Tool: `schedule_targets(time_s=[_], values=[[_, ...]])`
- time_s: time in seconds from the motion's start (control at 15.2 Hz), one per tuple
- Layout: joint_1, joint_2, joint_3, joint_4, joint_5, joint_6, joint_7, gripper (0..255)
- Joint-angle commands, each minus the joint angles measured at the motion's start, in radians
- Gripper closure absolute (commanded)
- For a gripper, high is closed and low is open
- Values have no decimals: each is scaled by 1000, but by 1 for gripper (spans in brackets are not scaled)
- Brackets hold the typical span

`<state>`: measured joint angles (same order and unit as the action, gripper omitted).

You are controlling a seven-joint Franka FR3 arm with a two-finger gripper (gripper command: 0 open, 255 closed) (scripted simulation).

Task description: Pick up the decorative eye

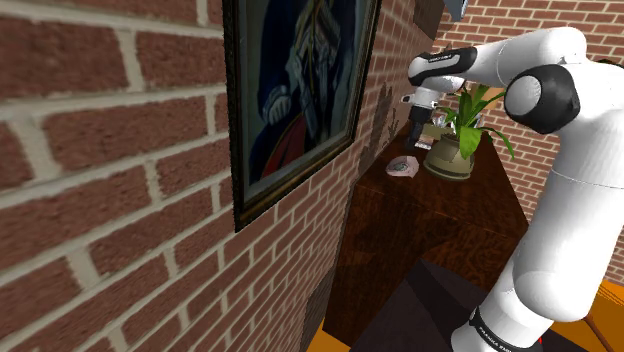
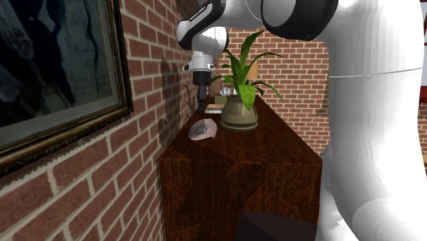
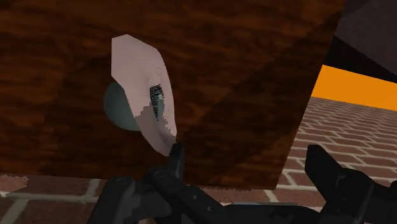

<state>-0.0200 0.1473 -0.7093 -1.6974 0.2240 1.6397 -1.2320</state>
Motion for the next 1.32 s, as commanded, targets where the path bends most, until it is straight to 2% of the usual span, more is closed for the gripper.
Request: schedule_targets(time_s=[0.0,0.4,0.99,1.06,1.25], values=[[-54,127,-7,111,77,-52,-93,0],[-273,467,58,496,232,-225,-240,0],[-253,474,63,399,236,-129,-261,0],[-253,473,62,396,235,-128,-262,255],[-252,472,62,394,235,-127,-262,255]])
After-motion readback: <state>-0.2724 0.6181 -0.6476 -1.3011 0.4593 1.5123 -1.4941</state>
